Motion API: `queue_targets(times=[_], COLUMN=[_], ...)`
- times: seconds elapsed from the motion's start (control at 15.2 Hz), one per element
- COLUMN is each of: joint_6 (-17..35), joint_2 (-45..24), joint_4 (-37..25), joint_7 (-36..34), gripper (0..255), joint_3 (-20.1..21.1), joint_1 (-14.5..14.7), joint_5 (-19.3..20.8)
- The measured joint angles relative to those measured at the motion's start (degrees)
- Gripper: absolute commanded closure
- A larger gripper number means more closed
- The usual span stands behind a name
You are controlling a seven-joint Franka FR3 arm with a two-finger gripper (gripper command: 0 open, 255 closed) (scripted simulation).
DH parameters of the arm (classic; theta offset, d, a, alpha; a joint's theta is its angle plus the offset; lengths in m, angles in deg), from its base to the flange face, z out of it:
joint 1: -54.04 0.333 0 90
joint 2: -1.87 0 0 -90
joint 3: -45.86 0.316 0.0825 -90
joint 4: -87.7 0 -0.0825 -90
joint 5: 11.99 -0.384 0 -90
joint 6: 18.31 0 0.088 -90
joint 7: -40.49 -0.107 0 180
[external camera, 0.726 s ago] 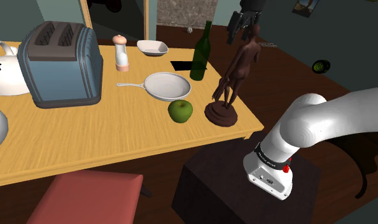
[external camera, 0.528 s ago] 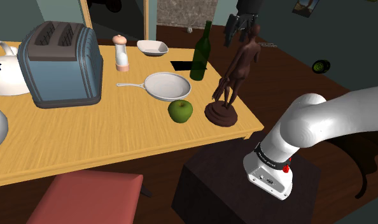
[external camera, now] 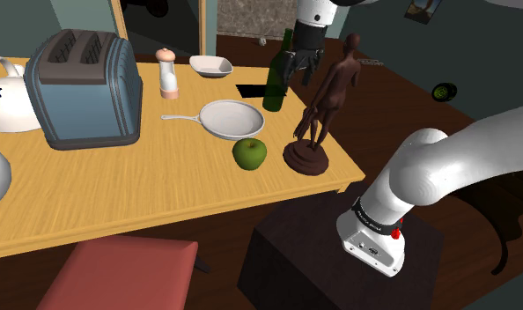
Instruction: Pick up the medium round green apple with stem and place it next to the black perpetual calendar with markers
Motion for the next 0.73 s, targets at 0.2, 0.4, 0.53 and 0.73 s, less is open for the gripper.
queue_targets(times=[0.2, 0.4, 0.53, 0.73], joint_6=[2.6, 6.0, 8.2, 11.0], joint_2=[-3.8, -8.2, -11.3, -15.6], joint_4=[0.2, 0.5, 0.4, 0.0], joint_7=[-2.5, -4.6, -6.1, -8.2], gripper=[0, 0, 0, 0], joint_3=[1.9, 3.6, 4.8, 6.5], joint_1=[1.2, 2.4, 3.2, 4.5], joint_5=[-2.3, -4.4, -5.9, -7.9])
